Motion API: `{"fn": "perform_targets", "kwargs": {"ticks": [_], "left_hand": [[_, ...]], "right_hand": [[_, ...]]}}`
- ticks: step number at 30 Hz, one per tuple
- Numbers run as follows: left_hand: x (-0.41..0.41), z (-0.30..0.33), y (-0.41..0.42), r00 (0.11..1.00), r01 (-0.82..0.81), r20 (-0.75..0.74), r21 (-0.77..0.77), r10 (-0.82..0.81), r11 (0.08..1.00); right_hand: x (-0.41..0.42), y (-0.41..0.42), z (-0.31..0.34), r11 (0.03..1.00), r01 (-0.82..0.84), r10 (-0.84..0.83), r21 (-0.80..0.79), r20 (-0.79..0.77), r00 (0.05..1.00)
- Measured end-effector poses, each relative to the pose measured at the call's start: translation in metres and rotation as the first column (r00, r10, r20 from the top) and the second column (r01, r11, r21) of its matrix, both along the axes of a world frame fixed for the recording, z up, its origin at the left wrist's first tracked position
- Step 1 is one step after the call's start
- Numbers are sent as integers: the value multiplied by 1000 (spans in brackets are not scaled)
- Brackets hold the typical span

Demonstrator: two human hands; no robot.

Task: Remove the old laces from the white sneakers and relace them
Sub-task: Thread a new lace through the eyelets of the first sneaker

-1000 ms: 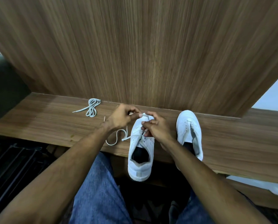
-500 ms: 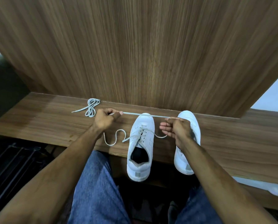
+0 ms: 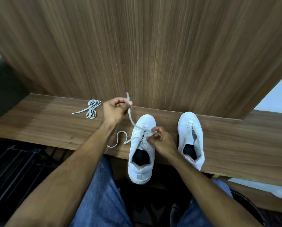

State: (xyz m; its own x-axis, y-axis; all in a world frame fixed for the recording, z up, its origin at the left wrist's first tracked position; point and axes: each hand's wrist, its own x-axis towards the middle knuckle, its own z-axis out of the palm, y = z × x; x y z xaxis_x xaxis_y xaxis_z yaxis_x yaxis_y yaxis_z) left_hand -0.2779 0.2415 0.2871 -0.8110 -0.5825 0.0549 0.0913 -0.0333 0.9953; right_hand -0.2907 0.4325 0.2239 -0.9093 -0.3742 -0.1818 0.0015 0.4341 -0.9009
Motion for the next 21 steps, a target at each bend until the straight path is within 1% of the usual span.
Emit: {"fn": "perform_targets", "kwargs": {"ticks": [2, 4, 6, 8, 10, 12, 15, 19, 21], "left_hand": [[3, -11, 2, 991, 124, 73, -219, -111, 968], [7, -23, 6, 967, 232, 182, -326, -180, 917], [12, -33, 14, 933, 318, 276, -328, -232, 890], [17, -42, 21, 904, 378, 327, -306, -277, 874], [20, -50, 24, 883, 429, 357, -355, -303, 831], [25, -55, 27, 864, 472, 395, -425, -311, 772], [30, -63, 29, 849, 484, 473, -517, -236, 706], [36, -59, 31, 824, 513, 530, -544, -202, 664], [40, -51, 36, 817, 517, 560, -606, -137, 605]], "right_hand": [[9, 0, -3, 985, -87, 105, 152, -118, 987], [15, 0, -2, 934, -158, 231, 321, -205, 951], [18, -1, -1, 849, -169, 346, 500, -285, 894], [21, -3, 0, 802, -133, 383, 582, -332, 862], [23, -3, -1, 810, -91, 350, 579, -353, 867], [23, -3, -2, 843, -55, 285, 536, -357, 889], [21, -3, -4, 880, -33, 218, 474, -343, 914], [18, -2, -5, 898, -19, 179, 440, -325, 929], [15, -1, -6, 921, 4, 112, 390, -277, 954]]}}
